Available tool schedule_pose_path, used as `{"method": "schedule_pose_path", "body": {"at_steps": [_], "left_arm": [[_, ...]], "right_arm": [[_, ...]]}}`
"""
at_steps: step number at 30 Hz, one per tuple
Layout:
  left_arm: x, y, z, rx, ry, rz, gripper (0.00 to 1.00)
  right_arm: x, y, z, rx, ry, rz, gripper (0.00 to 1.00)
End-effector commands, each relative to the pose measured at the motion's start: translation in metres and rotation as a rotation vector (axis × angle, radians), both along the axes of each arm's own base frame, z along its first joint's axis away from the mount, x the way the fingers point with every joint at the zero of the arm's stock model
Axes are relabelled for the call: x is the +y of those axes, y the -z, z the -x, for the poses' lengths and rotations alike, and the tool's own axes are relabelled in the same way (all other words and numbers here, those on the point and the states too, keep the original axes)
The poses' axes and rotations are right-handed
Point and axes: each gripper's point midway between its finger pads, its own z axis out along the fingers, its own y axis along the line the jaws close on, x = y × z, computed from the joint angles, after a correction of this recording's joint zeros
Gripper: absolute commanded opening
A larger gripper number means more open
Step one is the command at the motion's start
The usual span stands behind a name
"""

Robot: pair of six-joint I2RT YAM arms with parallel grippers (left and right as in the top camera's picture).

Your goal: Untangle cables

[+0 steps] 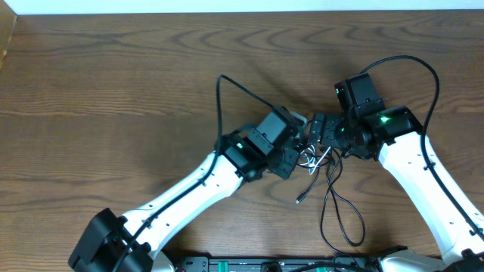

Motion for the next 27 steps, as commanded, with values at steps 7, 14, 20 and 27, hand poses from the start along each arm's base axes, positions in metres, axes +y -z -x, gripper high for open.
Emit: {"method": "schedule_pose_path", "body": {"at_steps": [7,14,20,27], "left_arm": [[0.013,0.015,-0.013,-0.086,-0.008,-0.139,0.45],[0.008,0.037,-0.015,-0.054,0.001,-0.157,0.45],[-0.011,0.033,-0.019,-0.028,-0.009,-0.049,0.45],[-0.013,0.039,-0.017,-0.007,-0.005,-0.040,0.38]], "right_arm": [[-0.001,0.002,0.000,0.001,0.004,0.015,0.99],[-0.001,0.002,0.000,0.001,0.004,0.015,0.99],[-0.001,0.002,0.000,0.001,0.004,0.015,0.99],[-0.001,0.002,0.000,0.001,0.004,0.015,0.99]]}}
